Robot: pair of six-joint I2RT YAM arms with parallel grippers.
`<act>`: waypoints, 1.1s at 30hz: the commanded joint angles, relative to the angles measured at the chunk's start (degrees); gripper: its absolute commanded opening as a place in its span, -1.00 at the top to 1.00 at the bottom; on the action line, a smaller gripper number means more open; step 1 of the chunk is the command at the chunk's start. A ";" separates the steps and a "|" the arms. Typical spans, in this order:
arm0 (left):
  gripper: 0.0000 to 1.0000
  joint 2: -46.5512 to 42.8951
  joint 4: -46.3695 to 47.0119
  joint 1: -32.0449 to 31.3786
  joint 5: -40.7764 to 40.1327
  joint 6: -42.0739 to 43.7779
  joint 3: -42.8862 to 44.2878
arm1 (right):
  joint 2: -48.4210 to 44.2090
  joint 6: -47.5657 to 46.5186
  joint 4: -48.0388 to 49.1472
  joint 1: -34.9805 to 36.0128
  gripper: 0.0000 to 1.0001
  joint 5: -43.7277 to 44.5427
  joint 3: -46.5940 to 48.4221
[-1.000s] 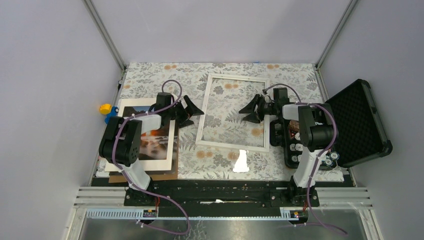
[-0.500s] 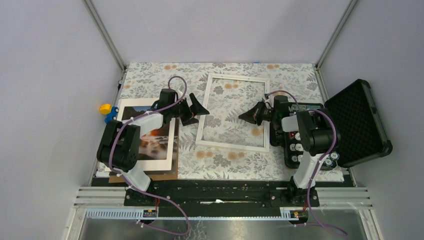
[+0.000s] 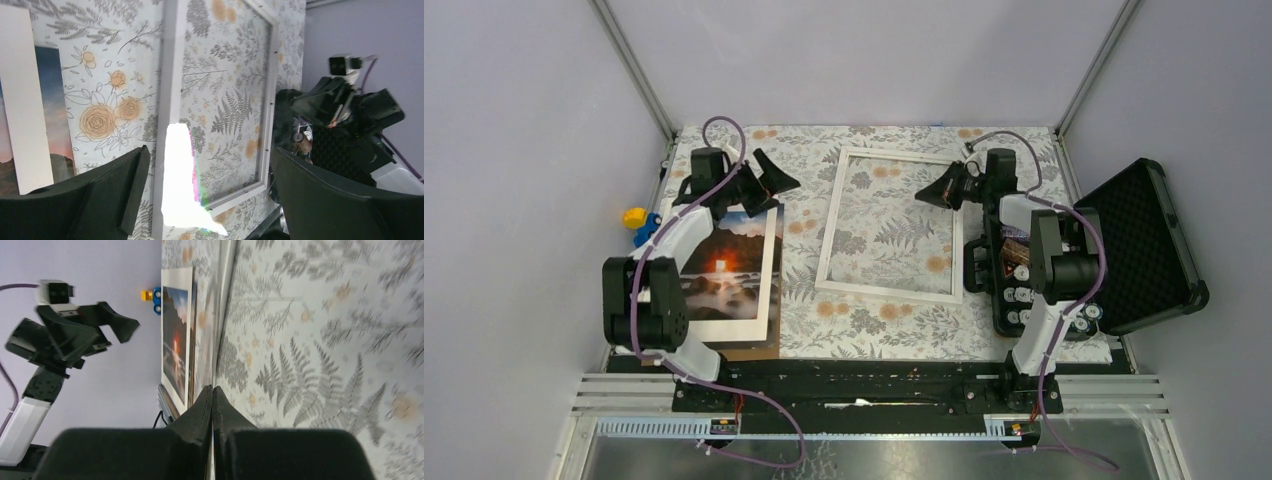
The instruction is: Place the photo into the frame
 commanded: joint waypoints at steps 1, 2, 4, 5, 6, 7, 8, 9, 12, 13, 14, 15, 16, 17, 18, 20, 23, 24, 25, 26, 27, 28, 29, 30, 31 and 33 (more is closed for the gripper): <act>-0.97 6.75 3.99 -1.00 2.54 -3.91 0.08 | 5.83 -4.61 -5.41 -2.74 1.00 -3.77 8.68; -0.98 8.21 4.11 -1.05 2.46 -4.44 0.77 | 7.39 -4.77 -6.79 -3.07 1.00 -4.35 10.31; -0.97 11.49 4.77 -1.58 2.55 -4.65 2.37 | 10.62 -6.10 -10.93 -3.11 1.00 -5.67 14.23; -0.97 13.12 4.72 -2.07 2.61 -4.62 3.35 | 12.07 -7.36 -13.38 -3.11 1.00 -6.16 16.44; -0.97 14.84 4.71 -2.66 2.84 -4.62 4.58 | 13.03 -8.67 -15.67 -3.11 1.00 -6.50 18.71; -0.97 16.44 4.66 -3.20 2.91 -4.55 5.72 | 13.89 -9.87 -17.52 -4.30 1.00 -6.26 19.53; -0.97 18.41 4.56 -3.73 2.44 -4.53 6.71 | 14.34 -10.90 -18.72 -4.71 1.00 -5.70 20.82; -0.97 19.69 4.55 -4.12 1.76 -4.53 7.44 | 14.58 -11.30 -20.75 -4.91 1.00 -5.46 21.27; -0.97 22.69 5.47 -4.73 0.64 -4.90 8.37 | 15.07 -11.43 -21.17 -5.43 1.00 -5.73 21.98; -0.96 23.58 5.57 -4.90 0.56 -4.88 8.25 | 15.21 -11.42 -21.14 -5.60 1.00 -5.77 22.08; -0.95 24.52 6.59 -5.14 0.66 -4.87 8.16 | 15.32 -11.44 -21.06 -5.80 0.98 -5.84 22.07; -0.93 25.41 7.48 -5.45 1.45 -4.94 7.97 | 15.41 -11.42 -21.09 -5.90 0.95 -5.72 22.11; -0.89 26.33 7.86 -5.82 1.90 -5.03 7.79 | 15.54 -11.47 -21.07 -5.92 0.93 -5.59 21.99; -0.86 26.94 8.36 -6.15 2.36 -5.21 7.49 | 15.66 -11.28 -21.04 -6.05 0.91 -5.40 21.84; -0.83 27.38 9.25 -6.45 2.94 -5.54 7.02 | 15.75 -11.09 -20.98 -6.09 0.89 -5.28 21.70; -0.75 27.65 11.82 -6.79 3.70 -6.72 5.58 | 15.84 -10.56 -20.64 -6.10 0.81 -5.16 21.40; -0.53 27.46 14.47 -6.90 3.83 -7.86 3.73 | 15.12 -8.96 -19.95 -6.10 0.62 -3.41 20.06; -0.46 27.61 15.07 -6.96 3.89 -8.13 3.41 | 14.61 -7.63 -18.83 -6.10 0.48 -2.88 19.09; -0.41 27.76 15.60 -7.03 4.01 -8.52 3.20 | 14.10 -5.98 -17.00 -6.04 0.40 -2.50 17.96; -0.36 27.89 16.20 -7.13 4.17 -8.95 2.97 | 13.69 -4.21 -15.00 -5.94 0.32 -2.52 16.63; -0.30 28.06 17.12 -7.28 4.40 -9.69 2.63 | 12.88 -2.79 -13.53 -5.93 0.27 -2.22 15.53; -0.23 28.31 17.82 -7.45 4.63 -10.18 2.40 | 12.18 -1.49 -12.21 -5.93 0.24 -1.88 14.31; -0.18 28.46 18.67 -7.61 4.82 -10.76 2.06 | 11.56 -0.45 -10.57 -5.80 0.23 -1.91 13.13; -0.14 28.49 19.51 -7.79 5.03 -11.25 1.74 | 10.88 0.22 -9.48 -5.69 0.23 -1.73 12.20; -0.12 28.51 20.12 -7.98 5.15 -11.59 1.58 | 10.33 0.96 -8.58 -5.59 0.23 -1.52 11.26; -0.09 28.54 20.63 -8.38 5.36 -11.80 1.46 | 9.34 3.19 -5.14 -5.22 0.23 -1.93 8.84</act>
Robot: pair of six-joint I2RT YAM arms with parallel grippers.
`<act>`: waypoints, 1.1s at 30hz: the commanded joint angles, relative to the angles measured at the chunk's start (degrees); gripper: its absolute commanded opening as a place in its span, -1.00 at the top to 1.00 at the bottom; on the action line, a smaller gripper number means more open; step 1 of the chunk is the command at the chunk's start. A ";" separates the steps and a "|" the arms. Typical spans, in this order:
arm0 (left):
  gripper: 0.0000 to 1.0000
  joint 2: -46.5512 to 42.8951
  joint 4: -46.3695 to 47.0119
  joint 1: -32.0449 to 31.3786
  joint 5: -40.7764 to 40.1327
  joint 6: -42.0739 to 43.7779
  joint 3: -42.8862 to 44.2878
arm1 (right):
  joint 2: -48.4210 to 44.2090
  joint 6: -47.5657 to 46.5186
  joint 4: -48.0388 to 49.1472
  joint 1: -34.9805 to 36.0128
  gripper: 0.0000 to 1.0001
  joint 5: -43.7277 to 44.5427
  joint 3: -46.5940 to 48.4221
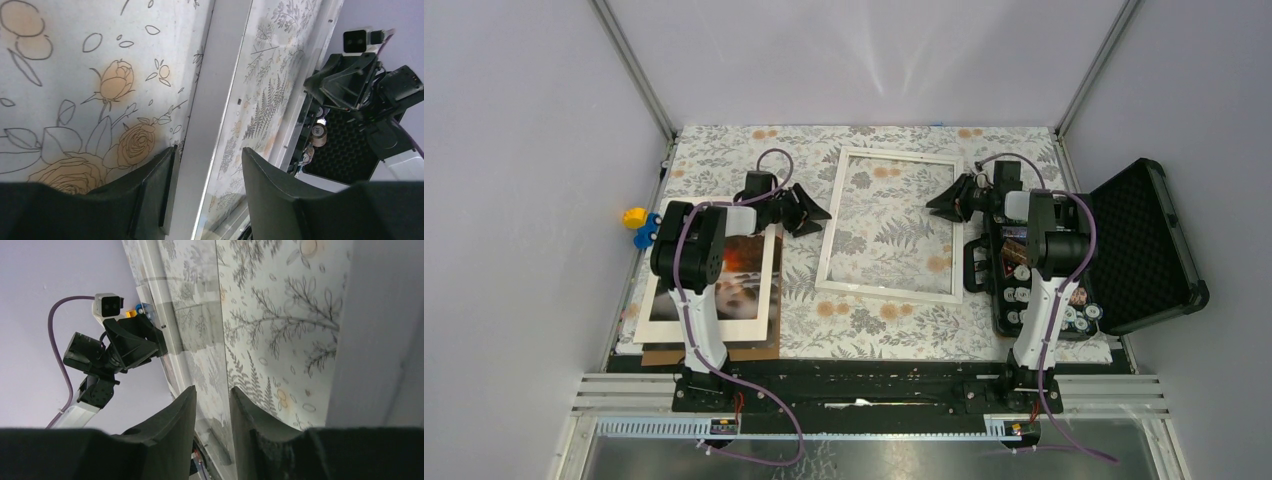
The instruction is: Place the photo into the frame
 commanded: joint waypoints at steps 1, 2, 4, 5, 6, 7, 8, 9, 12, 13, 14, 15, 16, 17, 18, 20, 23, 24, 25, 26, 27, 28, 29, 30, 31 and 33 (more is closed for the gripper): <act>-0.07 0.10 5.68 -0.96 1.75 -1.59 -0.41 | -5.91 6.59 9.82 0.89 0.23 -0.15 -4.04; -0.06 0.18 5.65 -1.15 1.90 -1.68 -0.37 | -6.36 7.77 11.91 1.26 0.22 -0.03 -5.06; -0.04 0.14 5.94 -1.51 2.06 -1.89 -0.44 | -6.88 9.41 15.03 1.92 0.21 0.50 -6.49; -0.04 0.12 6.02 -1.71 2.12 -1.98 -0.52 | -7.11 10.17 16.35 2.09 0.20 1.07 -7.16; -0.03 0.04 6.19 -1.90 2.13 -2.12 -0.55 | -7.30 11.14 18.00 2.13 0.20 1.32 -7.86; -0.03 0.02 6.33 -2.12 2.23 -2.14 -0.60 | -7.55 12.14 19.87 3.47 0.20 1.75 -8.57; -0.01 -0.05 6.34 -2.29 2.30 -2.14 -0.56 | -7.87 13.54 21.17 4.33 0.19 2.51 -9.31; 0.00 -0.18 6.34 -2.40 2.31 -2.13 -0.63 | -8.24 14.68 22.83 5.00 0.19 3.40 -10.09; 0.02 -0.39 6.34 -2.76 2.46 -1.97 -0.45 | -9.38 17.88 28.22 7.13 0.18 6.43 -12.65; 0.02 -0.42 6.34 -2.80 2.55 -1.86 -0.39 | -9.59 18.39 29.17 7.72 0.18 7.42 -13.10; 0.03 -0.50 6.34 -2.88 2.57 -1.87 -0.39 | -9.65 18.65 29.74 8.39 0.18 8.34 -13.37; 0.03 -0.60 6.26 -2.92 2.55 -1.74 -0.38 | -9.70 18.66 29.77 8.87 0.21 9.39 -13.41; 0.03 -0.72 6.14 -2.96 2.57 -1.60 -0.40 | -9.85 18.74 29.66 9.11 0.27 10.25 -13.60; 0.03 -0.88 5.86 -2.98 2.52 -1.26 -0.27 | -10.04 18.94 29.98 9.20 0.33 10.99 -14.02; 0.03 -1.01 5.37 -3.03 2.37 -0.86 -0.22 | -10.16 18.99 30.62 9.24 0.40 11.21 -14.37; 0.03 -1.34 4.30 -3.07 1.91 0.27 0.10 | -10.43 18.80 30.90 9.26 0.60 11.16 -14.26; -0.01 -1.71 3.21 -3.05 1.36 1.26 0.47 | -11.36 17.31 28.75 9.12 0.86 10.77 -13.85; -0.06 -2.05 2.19 -3.05 1.01 1.94 0.73 | -11.75 15.70 27.03 8.96 0.97 10.75 -13.43; -0.09 -2.40 1.08 -3.07 0.56 2.76 1.06 | -12.00 14.51 25.44 8.65 1.00 10.35 -13.03; -0.11 -2.77 -0.12 -3.07 0.01 3.69 1.48 | -12.11 13.33 24.51 8.33 1.00 9.37 -12.65; -0.17 -3.04 -1.42 -3.07 -0.46 4.87 1.91 | -12.08 12.35 23.93 7.90 1.00 8.07 -12.30; -0.25 -3.34 -2.62 -3.03 -0.89 5.94 2.49 | -11.93 11.62 23.82 7.31 1.00 6.56 -12.08; -0.35 -3.66 -3.50 -3.07 -1.32 6.91 2.90 | -11.68 11.00 23.85 6.86 1.00 4.95 -11.83; -0.44 -4.00 -4.07 -3.00 -1.87 7.61 3.15 | -11.34 10.45 23.80 6.26 1.00 3.44 -11.52; -0.51 -4.32 -4.34 -2.92 -2.20 8.03 3.19 | -11.06 10.03 23.84 5.55 1.00 2.29 -11.33; -0.63 -4.63 -4.38 -2.45 -2.12 8.16 3.16 | -10.96 9.07 23.82 3.91 1.00 0.97 -11.31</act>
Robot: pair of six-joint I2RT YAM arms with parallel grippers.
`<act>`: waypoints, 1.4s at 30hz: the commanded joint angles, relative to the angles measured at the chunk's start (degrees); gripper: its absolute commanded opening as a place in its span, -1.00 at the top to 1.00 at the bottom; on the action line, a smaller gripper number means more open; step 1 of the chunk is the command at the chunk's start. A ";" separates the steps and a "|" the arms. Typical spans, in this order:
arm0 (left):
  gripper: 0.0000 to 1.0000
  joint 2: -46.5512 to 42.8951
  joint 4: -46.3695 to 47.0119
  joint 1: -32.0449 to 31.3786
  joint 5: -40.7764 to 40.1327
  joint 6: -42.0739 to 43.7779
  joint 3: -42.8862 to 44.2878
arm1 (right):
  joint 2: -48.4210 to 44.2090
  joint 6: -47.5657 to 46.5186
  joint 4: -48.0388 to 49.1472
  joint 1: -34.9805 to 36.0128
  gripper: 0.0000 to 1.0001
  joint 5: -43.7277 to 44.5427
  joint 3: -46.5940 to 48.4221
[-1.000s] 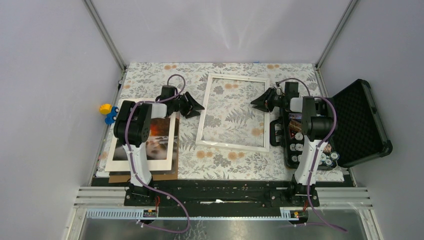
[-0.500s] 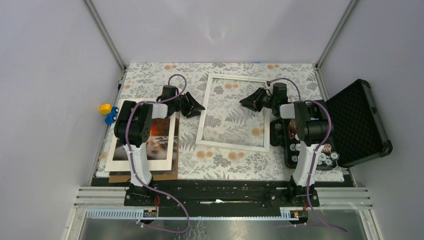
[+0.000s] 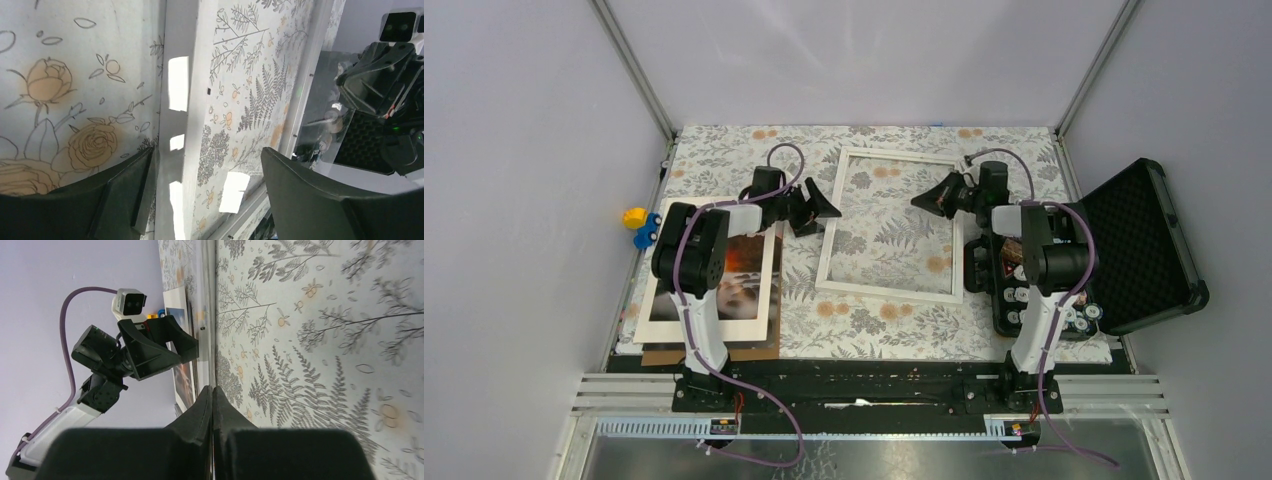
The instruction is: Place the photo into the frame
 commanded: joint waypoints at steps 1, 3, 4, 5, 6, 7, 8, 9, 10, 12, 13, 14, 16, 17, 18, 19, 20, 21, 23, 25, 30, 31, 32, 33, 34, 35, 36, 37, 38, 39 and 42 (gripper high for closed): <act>-0.68 -3.37 -1.90 0.55 -1.07 3.40 1.47 | -2.03 -4.58 -0.14 -3.74 1.00 -5.84 2.16; -0.76 -3.63 -1.59 1.35 -1.00 3.27 1.27 | -1.62 -6.20 -1.40 -4.16 1.00 -6.93 2.80; -0.79 -3.71 -1.60 1.60 -0.91 3.27 1.14 | -1.28 -7.30 -2.49 -5.86 1.00 -7.42 3.43; -0.81 -3.73 -1.60 1.82 -0.91 3.26 1.15 | -0.97 -8.33 -3.71 -6.13 1.00 -7.55 4.08; -0.81 -3.73 -1.60 2.04 -0.97 3.26 1.22 | -0.72 -9.13 -4.21 -6.25 1.00 -7.62 4.24; -0.82 -3.73 -1.56 2.19 -1.07 3.14 1.07 | -0.56 -9.77 -4.36 -6.35 1.00 -7.78 4.47; -0.82 -3.64 -1.57 2.32 -1.22 3.10 1.05 | -0.34 -10.43 -4.79 -6.30 1.00 -7.63 4.73; -0.82 -3.58 -1.66 2.34 -1.37 3.09 1.04 | 0.00 -11.25 -5.30 -6.35 1.00 -7.49 5.18; -0.80 -3.37 -1.95 2.34 -1.51 3.09 1.12 | 0.34 -11.86 -5.64 -6.36 1.00 -7.32 5.53; -0.71 -2.69 -2.48 2.34 -1.47 3.09 1.43 | 0.90 -12.77 -6.72 -6.49 1.00 -6.35 6.13; -0.68 -2.39 -2.56 2.35 -1.44 2.97 1.44 | 0.90 -12.62 -6.42 -6.69 1.00 -6.06 6.09; -0.66 -2.22 -2.57 2.34 -1.48 2.88 1.43 | 0.96 -12.03 -5.77 -6.85 1.00 -5.69 5.79; -0.61 -1.95 -2.48 2.28 -1.61 2.68 1.36 | 1.49 -11.17 -4.67 -6.97 1.00 -5.27 5.76; -0.59 -1.88 -2.45 2.26 -1.65 2.65 1.40 | 2.10 -10.74 -4.67 -6.97 1.00 -5.35 6.06; -0.58 -1.81 -2.43 2.23 -1.69 2.61 1.36 | 2.64 -10.34 -4.22 -6.97 1.00 -5.47 6.13; -0.58 -1.69 -2.43 2.11 -1.63 2.57 1.38 | 3.07 -10.16 -3.70 -6.97 1.00 -5.69 6.13; -0.58 -1.63 -2.45 2.04 -1.68 2.58 1.35 | 3.32 -10.03 -3.27 -6.97 1.00 -5.61 6.01; -0.58 -1.50 -2.45 1.88 -1.70 2.56 1.35 | 3.46 -9.81 -2.75 -6.97 1.00 -5.65 5.78; -0.58 -1.20 -2.48 1.52 -1.78 2.56 1.30 | 3.54 -9.37 -1.61 -6.97 1.00 -5.52 5.47; -0.60 -0.75 -2.40 1.23 -1.63 2.31 1.39 | 3.12 -9.00 -0.14 -6.97 1.00 -5.09 4.44; -0.60 -0.41 -1.69 1.03 -1.52 1.77 1.05 | 2.34 -9.23 1.45 -6.97 1.00 -4.11 3.08; -0.60 -0.39 -1.71 1.02 -1.56 1.77 1.07 | 2.25 -9.00 2.48 -7.00 1.00 -4.31 2.67; -0.60 -0.39 -1.69 1.05 -1.61 1.77 1.02 | 2.10 -8.70 3.58 -6.98 1.00 -4.61 2.14; -0.60 -0.39 -1.69 1.03 -1.59 1.77 0.95 | 1.85 -8.30 4.73 -6.97 1.00 -5.01 1.60; -0.60 -0.38 -1.69 1.02 -1.62 1.81 0.94 | 1.48 -8.21 5.45 -6.97 1.00 -5.10 1.06; -0.60 -0.32 -1.69 1.07 -1.61 1.81 0.99 | 1.03 -8.37 5.73 -6.97 1.00 -4.83 0.65; -0.60 -0.31 -1.61 1.07 -1.61 1.78 0.98 | 0.65 -8.60 5.79 -6.97 1.00 -4.51 0.35; -0.60 -0.24 -1.61 1.03 -1.61 1.77 0.97 | 0.28 -8.57 6.01 -6.97 1.00 -4.22 -0.01; -0.60 -0.11 -1.56 1.02 -1.61 1.70 0.97 | 0.01 -8.37 6.62 -6.97 1.00 -4.06 -0.40; -0.61 -0.09 -1.60 1.05 -1.62 1.69 0.98 | -0.18 -8.06 7.25 -6.97 1.00 -4.04 -0.86; -0.61 0.05 -1.42 1.08 -1.67 1.51 0.91 | -0.67 -8.11 7.71 -6.97 1.00 -3.97 -1.50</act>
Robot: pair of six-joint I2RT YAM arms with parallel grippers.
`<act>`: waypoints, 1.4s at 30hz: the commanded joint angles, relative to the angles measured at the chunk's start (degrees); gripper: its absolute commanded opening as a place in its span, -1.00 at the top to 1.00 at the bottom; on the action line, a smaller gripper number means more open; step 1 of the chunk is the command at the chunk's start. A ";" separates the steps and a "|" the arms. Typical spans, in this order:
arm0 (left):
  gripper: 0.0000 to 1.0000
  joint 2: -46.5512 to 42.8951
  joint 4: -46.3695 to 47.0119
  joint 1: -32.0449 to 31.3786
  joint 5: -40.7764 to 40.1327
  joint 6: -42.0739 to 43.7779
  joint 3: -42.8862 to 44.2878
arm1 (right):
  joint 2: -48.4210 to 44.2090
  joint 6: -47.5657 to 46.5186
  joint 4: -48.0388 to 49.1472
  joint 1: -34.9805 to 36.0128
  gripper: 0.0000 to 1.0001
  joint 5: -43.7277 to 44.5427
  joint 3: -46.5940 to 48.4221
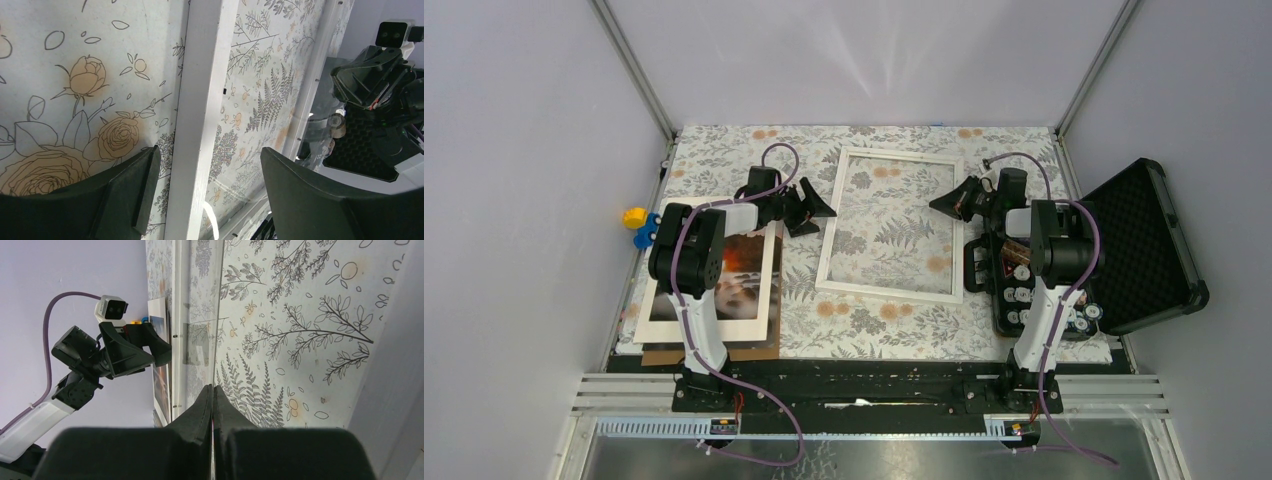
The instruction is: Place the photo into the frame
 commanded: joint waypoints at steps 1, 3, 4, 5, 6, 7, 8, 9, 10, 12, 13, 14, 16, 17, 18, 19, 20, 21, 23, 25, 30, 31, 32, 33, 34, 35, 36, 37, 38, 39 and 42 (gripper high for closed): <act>-0.61 0.95 1.42 -0.16 -0.82 0.00 0.91 | -4.19 0.24 4.17 -0.05 1.00 0.35 -0.72; -0.61 0.96 1.42 -0.13 -0.78 0.08 0.86 | -4.26 0.25 4.41 -0.05 1.00 0.35 -1.02; -0.61 0.99 1.42 -0.17 -0.83 0.09 0.84 | -4.48 0.25 4.41 -0.05 1.00 0.35 -1.22; -0.61 1.08 1.42 -0.18 -0.83 0.09 0.81 | -4.67 0.05 4.37 -0.05 1.00 0.46 -1.42; -0.61 1.09 1.46 -0.13 -0.80 0.09 0.87 | -4.89 -0.04 4.40 -0.05 1.00 0.79 -1.67; -0.61 1.08 1.42 -0.17 -0.80 0.09 0.91 | -5.00 -0.21 4.39 -0.05 1.00 0.87 -1.82; -0.61 1.12 1.44 -0.18 -0.83 0.09 0.92 | -5.05 -0.23 4.37 -0.05 1.00 0.86 -1.87; -0.61 1.08 1.46 -0.18 -0.86 0.14 0.88 | -5.16 -0.26 4.44 -0.05 1.00 0.99 -1.99; -0.61 1.08 1.43 -0.18 -0.83 0.17 0.94 | -5.30 -0.27 4.61 -0.09 1.00 1.16 -2.21; -0.61 1.07 1.42 -0.13 -0.82 0.17 0.95 | -5.44 -0.27 4.59 -0.05 1.00 1.39 -2.24; -0.61 1.12 1.42 -0.18 -0.82 0.17 0.95 | -5.45 -0.27 4.55 -0.05 1.00 1.40 -2.13; -0.61 1.20 1.42 -0.16 -0.82 0.17 0.93 | -5.45 -0.27 4.48 -0.05 1.00 1.53 -1.98; -0.61 1.20 1.42 -0.17 -0.82 0.17 0.95 | -5.24 -0.27 4.31 -0.05 1.00 1.96 -1.72; -0.61 1.17 1.43 -0.13 -0.80 0.17 0.91 | -5.01 -0.27 4.27 -0.05 1.00 1.99 -1.49; -0.61 1.13 1.44 -0.17 -0.82 0.23 0.92 | -4.75 -0.27 4.12 -0.05 1.00 2.02 -1.08; -0.61 1.07 1.42 -0.13 -0.81 0.26 0.94 | -4.35 -0.27 3.99 -0.05 1.00 2.02 -0.68; -0.61 1.08 1.42 -0.13 -0.83 0.26 1.00 | -4.19 -0.27 4.00 -0.05 1.00 1.91 -0.36; -0.61 1.16 1.38 -0.17 -0.78 0.26 1.07 | -4.18 -0.27 3.98 -0.05 1.00 1.93 -0.07; -0.61 1.18 1.38 -0.18 -0.73 0.26 1.06 | -4.50 -0.81 3.82 -0.05 1.00 2.21 -0.06; -0.61 1.27 1.33 -0.18 -0.76 0.26 1.15 | -5.14 -1.58 3.71 -0.05 1.00 2.23 -0.36; -0.61 1.51 1.24 -0.18 -0.79 0.35 1.34 | -6.89 -1.73 6.57 -0.05 1.00 1.29 -2.34; -0.61 1.56 1.24 -0.13 -0.82 0.35 1.35 | -7.20 -1.69 7.17 -0.09 1.00 1.10 -2.70; -0.61 1.60 1.24 -0.17 -0.80 0.35 1.38 | -7.49 -1.66 7.32 -0.05 1.00 0.92 -2.87; -0.61 1.67 1.28 -0.18 -0.86 0.35 1.40 | -7.63 -1.57 7.47 0.02 1.00 0.68 -2.94; -0.61 1.69 1.25 -0.18 -0.83 0.35 1.40 | -7.84 -1.45 7.78 0.04 1.00 0.39 -3.09; -0.61 1.74 1.24 -0.17 -0.82 0.35 1.39 | -8.04 -1.42 7.64 0.04 1.00 0.47 -3.20; -0.61 1.77 1.24 -0.16 -0.82 0.35 1.41 | -8.28 -1.55 7.31 0.04 1.00 0.59 -3.30; -0.61 1.78 1.24 -0.18 -0.89 0.35 1.39 | -8.42 -1.83 6.64 0.00 1.00 0.87 -3.34; -0.61 1.72 1.26 -0.17 -0.83 0.35 1.39 | -8.36 -2.16 5.99 0.00 1.00 1.22 -3.23; -0.61 1.69 1.24 -0.18 -0.82 0.39 1.39 | -8.05 -2.21 5.77 -0.01 1.00 1.26 -2.94; -0.61 1.66 1.28 -0.17 -0.78 0.44 1.42 | -5.54 -1.76 5.94 0.04 1.00 0.23 -1.51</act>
